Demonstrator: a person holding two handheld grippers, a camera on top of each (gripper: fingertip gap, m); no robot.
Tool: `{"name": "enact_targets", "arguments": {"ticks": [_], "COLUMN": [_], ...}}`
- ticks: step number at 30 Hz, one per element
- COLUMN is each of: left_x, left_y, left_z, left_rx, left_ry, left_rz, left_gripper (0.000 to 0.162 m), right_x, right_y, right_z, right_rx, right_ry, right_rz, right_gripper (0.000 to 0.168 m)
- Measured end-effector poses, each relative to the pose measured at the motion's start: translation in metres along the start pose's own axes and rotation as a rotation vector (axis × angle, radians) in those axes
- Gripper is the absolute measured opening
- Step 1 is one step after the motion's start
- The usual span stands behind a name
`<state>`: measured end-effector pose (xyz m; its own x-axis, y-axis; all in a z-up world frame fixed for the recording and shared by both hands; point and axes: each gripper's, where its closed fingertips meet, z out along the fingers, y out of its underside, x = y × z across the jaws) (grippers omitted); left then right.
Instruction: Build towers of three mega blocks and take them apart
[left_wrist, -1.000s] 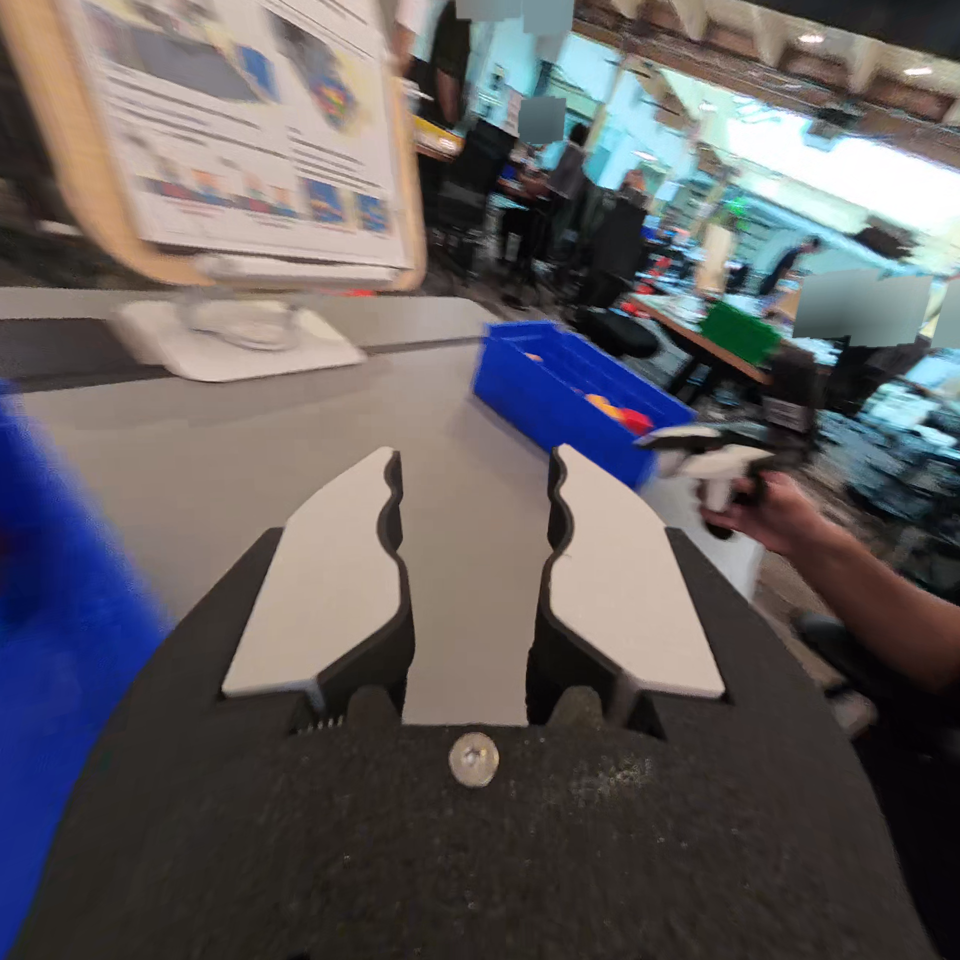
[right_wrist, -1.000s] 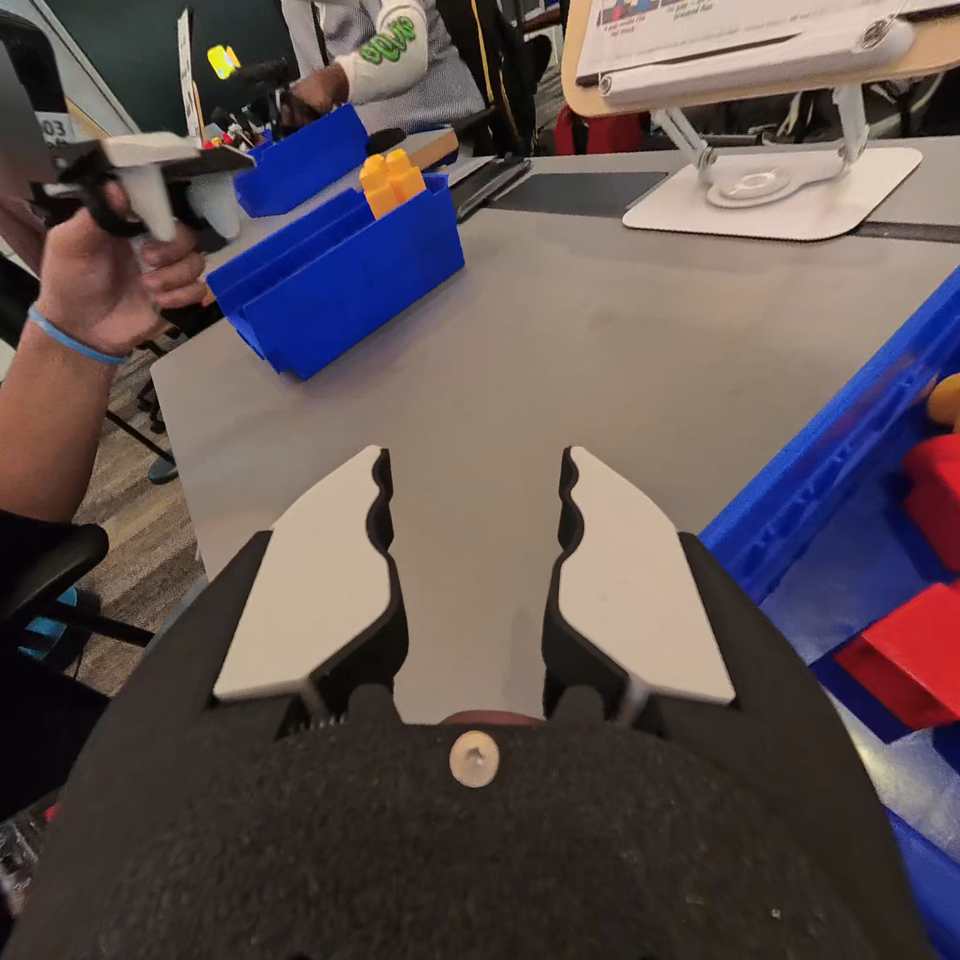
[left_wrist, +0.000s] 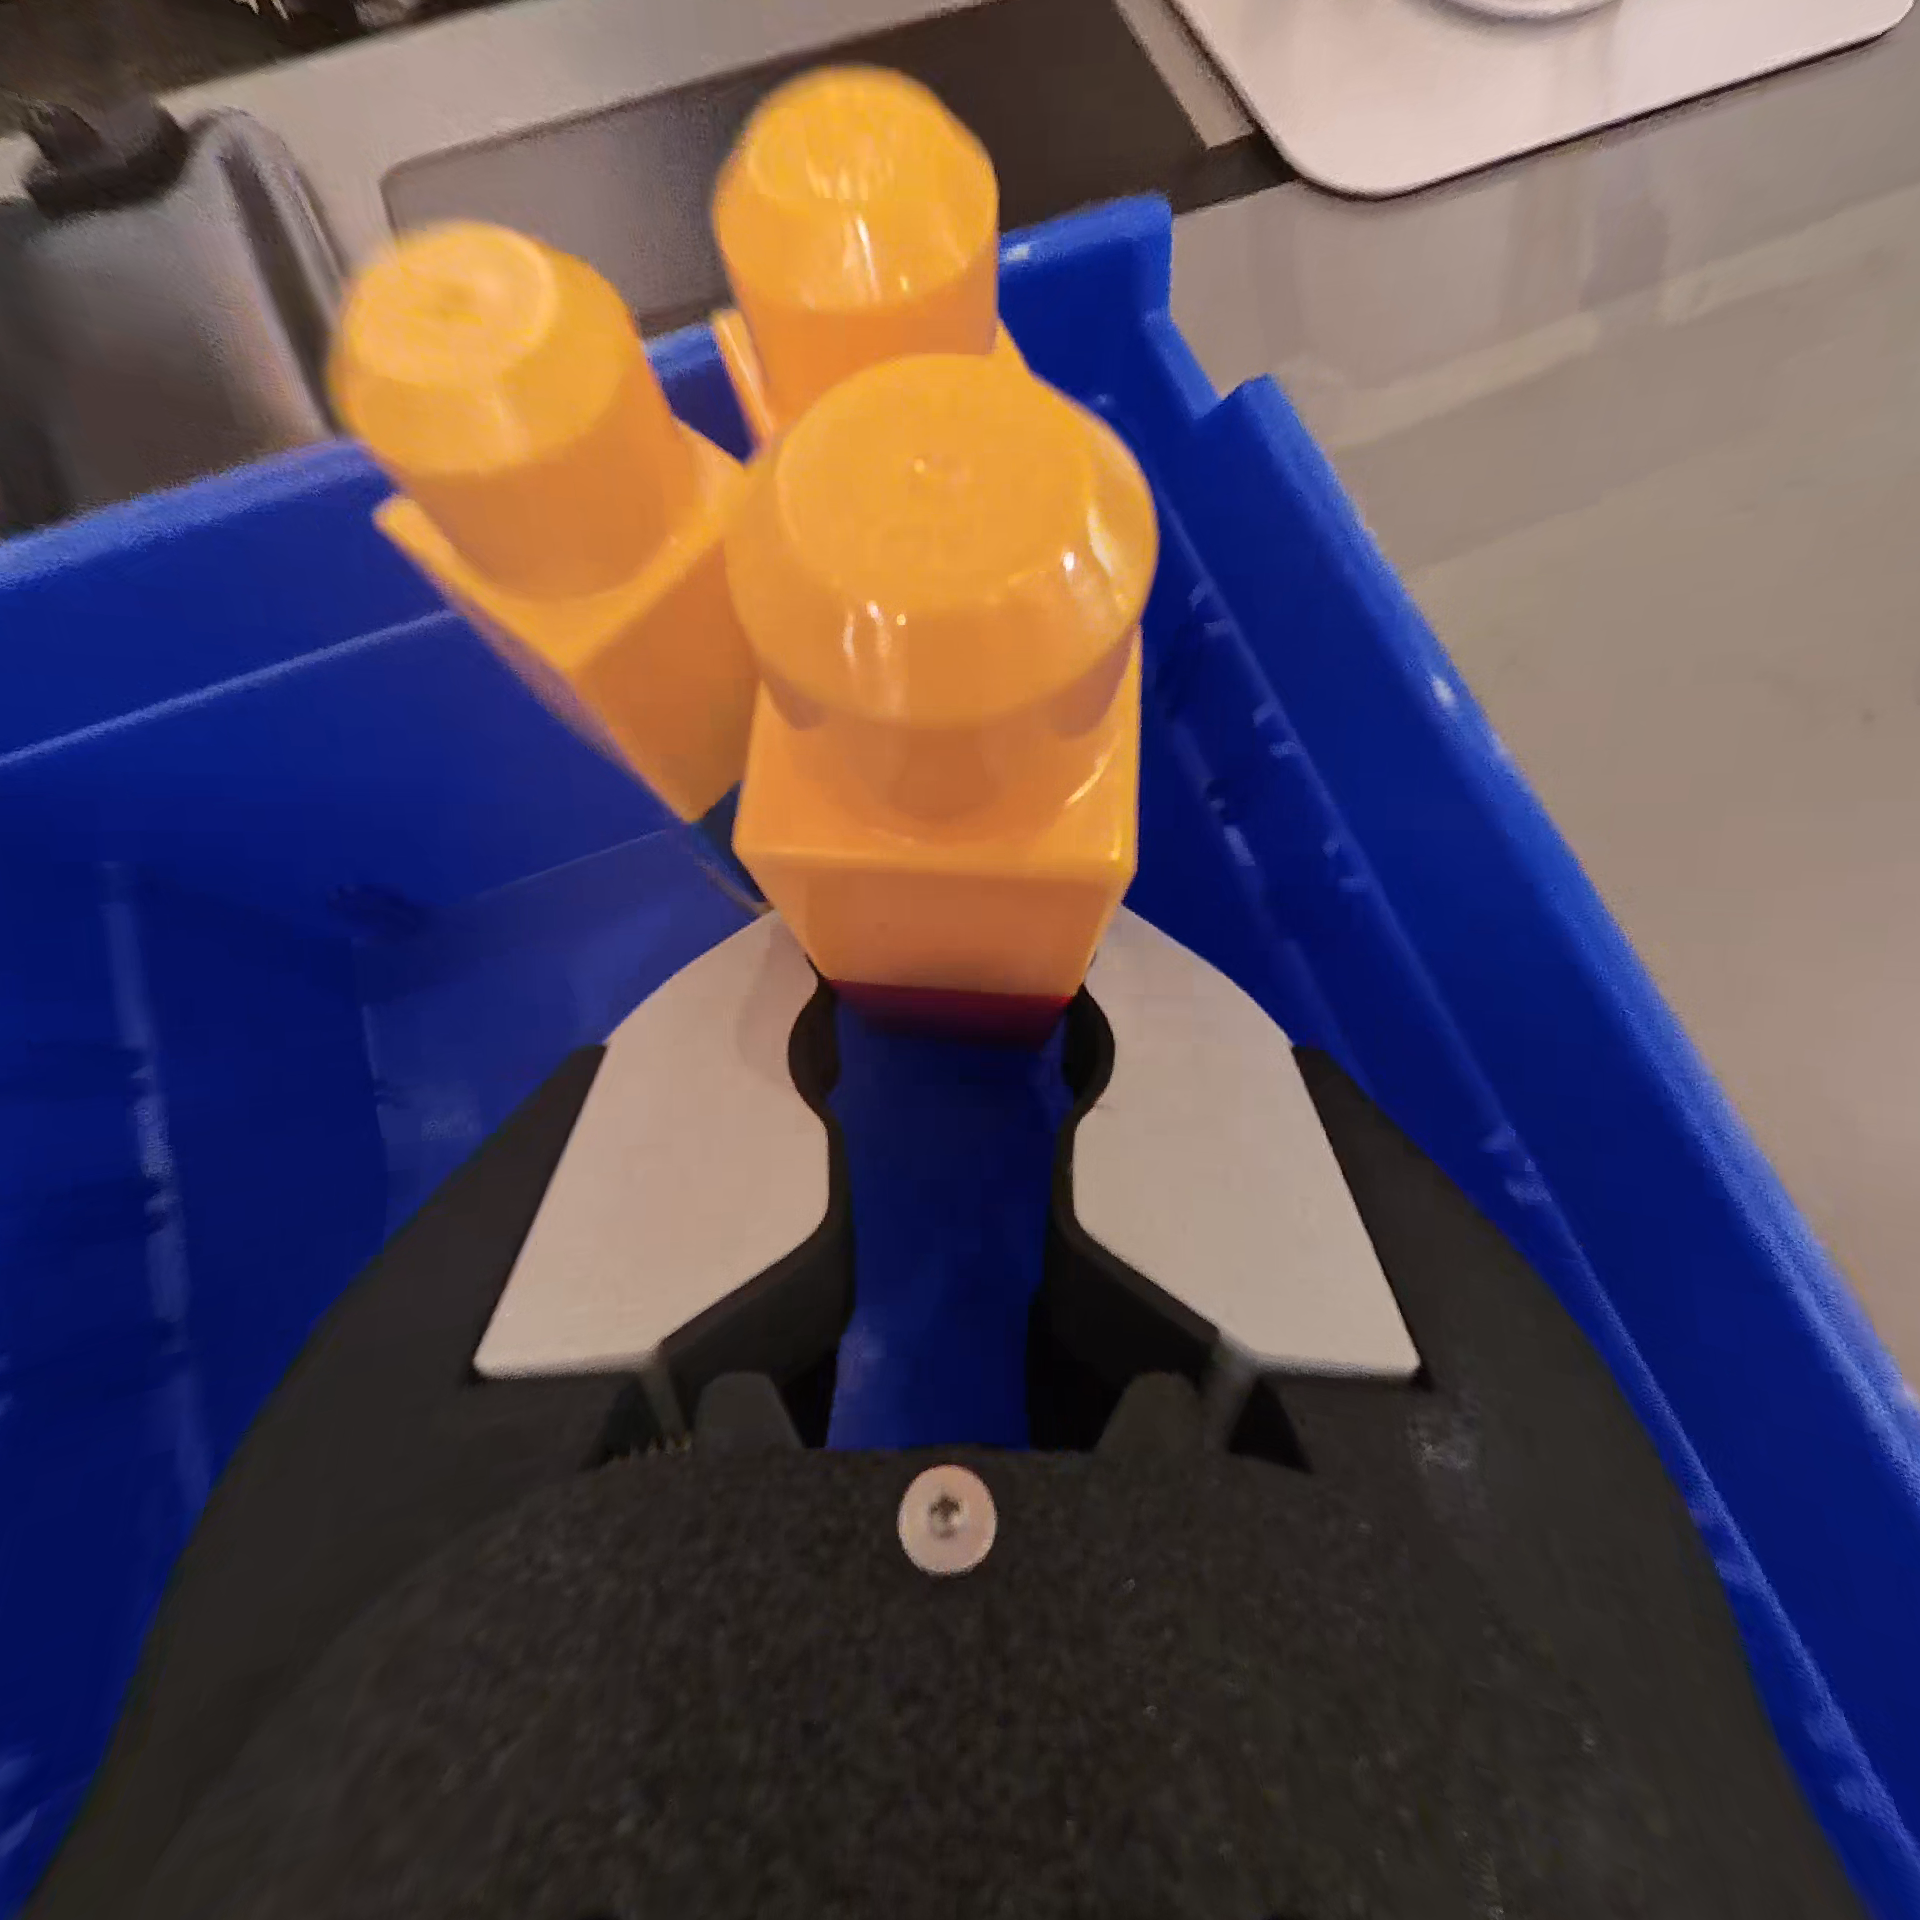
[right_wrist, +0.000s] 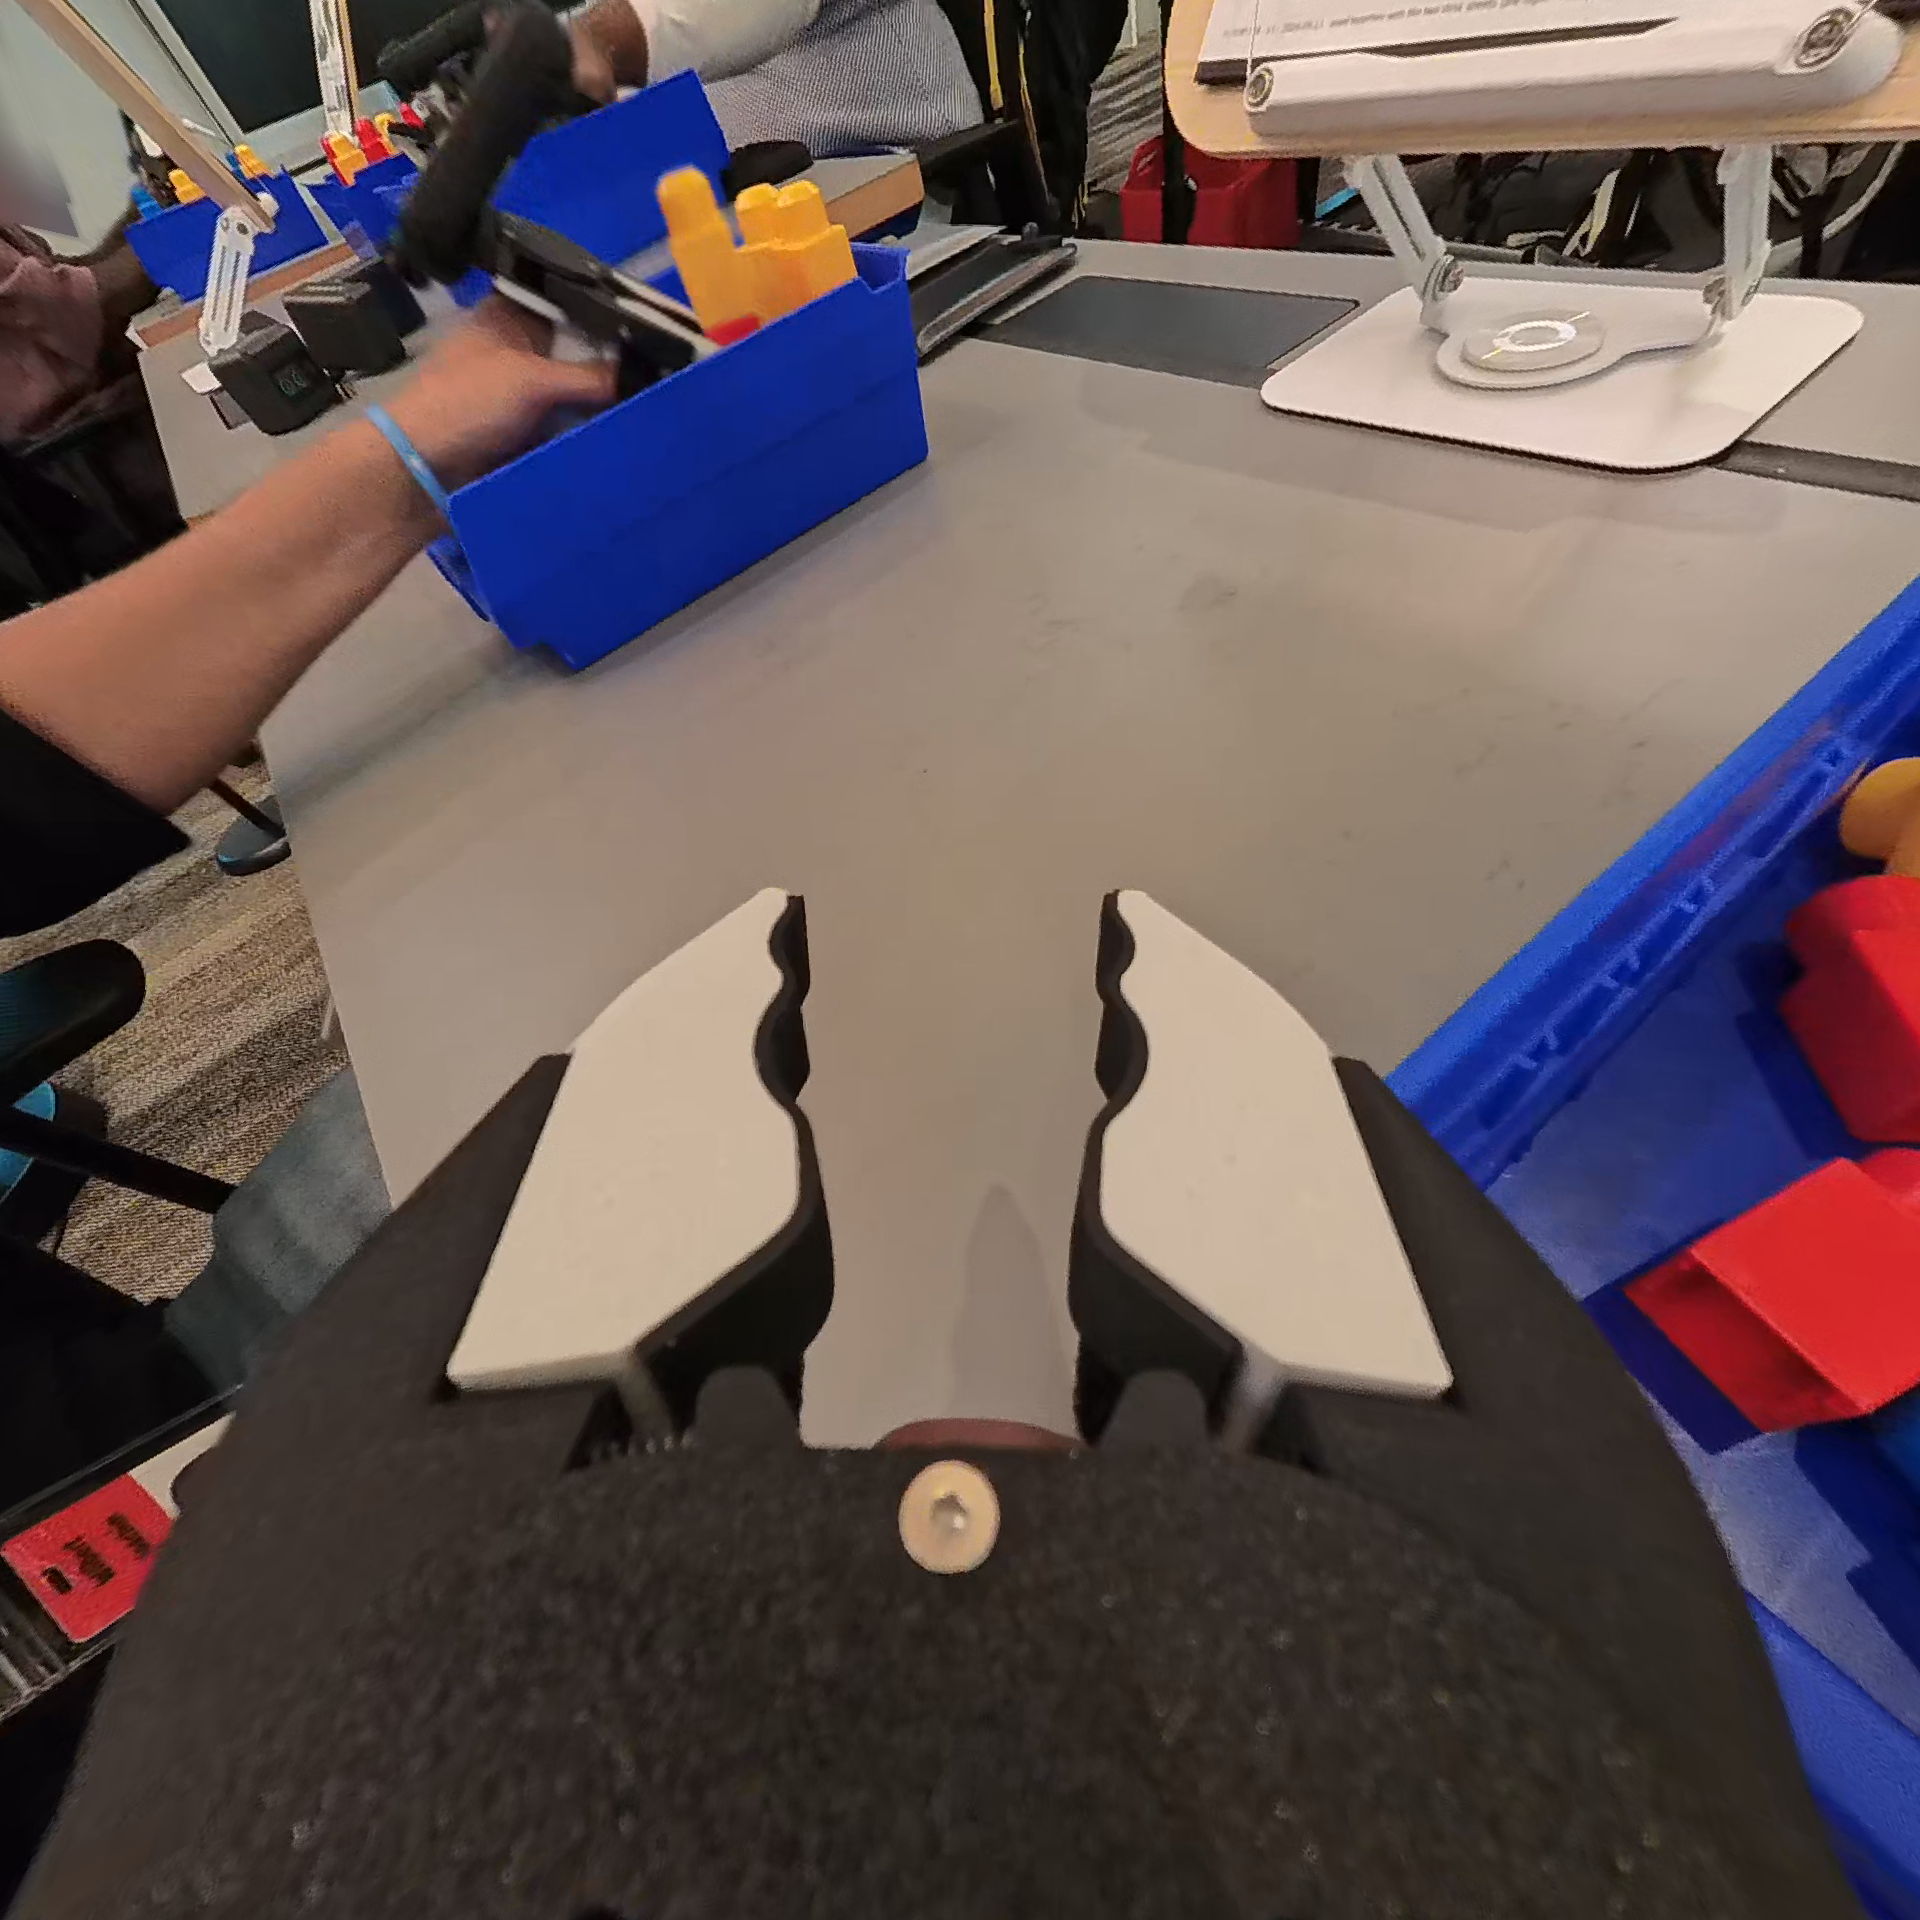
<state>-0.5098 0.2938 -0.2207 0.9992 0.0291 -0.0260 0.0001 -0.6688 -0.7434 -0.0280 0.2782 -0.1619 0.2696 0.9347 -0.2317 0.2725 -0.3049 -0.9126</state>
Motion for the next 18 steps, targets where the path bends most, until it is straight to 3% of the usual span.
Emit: {"name": "enact_targets", "arguments": {"ticks": [5,10,13,18], "left_x": [0.004,0.054,0.11,0.212], "left_y": [-0.032,-0.062,-0.068,-0.071], "left_z": [-0.078,-0.158,-0.175,-0.17], "left_rx": [0.131,0.207,0.176,0.103], "left_ry": [0.125,0.438,0.65,0.878], "left_rz": [0.017,0.058,0.113,0.224], "left_gripper": [0.04,0.04,0.039,0.04], "right_x": [0.0,-0.004,-0.013,-0.043], "right_y": [0.001,-0.002,-0.009,-0.022], "right_z": [0.001,0.011,0.028,0.075], "right_rx": [-0.003,0.006,0.004,-0.021], "right_ry": [-0.003,-0.03,-0.065,-0.184], "right_rz": [0.004,0.013,-0.003,-0.069], "right_gripper": [0.053,0.052,0.052,0.056]}}
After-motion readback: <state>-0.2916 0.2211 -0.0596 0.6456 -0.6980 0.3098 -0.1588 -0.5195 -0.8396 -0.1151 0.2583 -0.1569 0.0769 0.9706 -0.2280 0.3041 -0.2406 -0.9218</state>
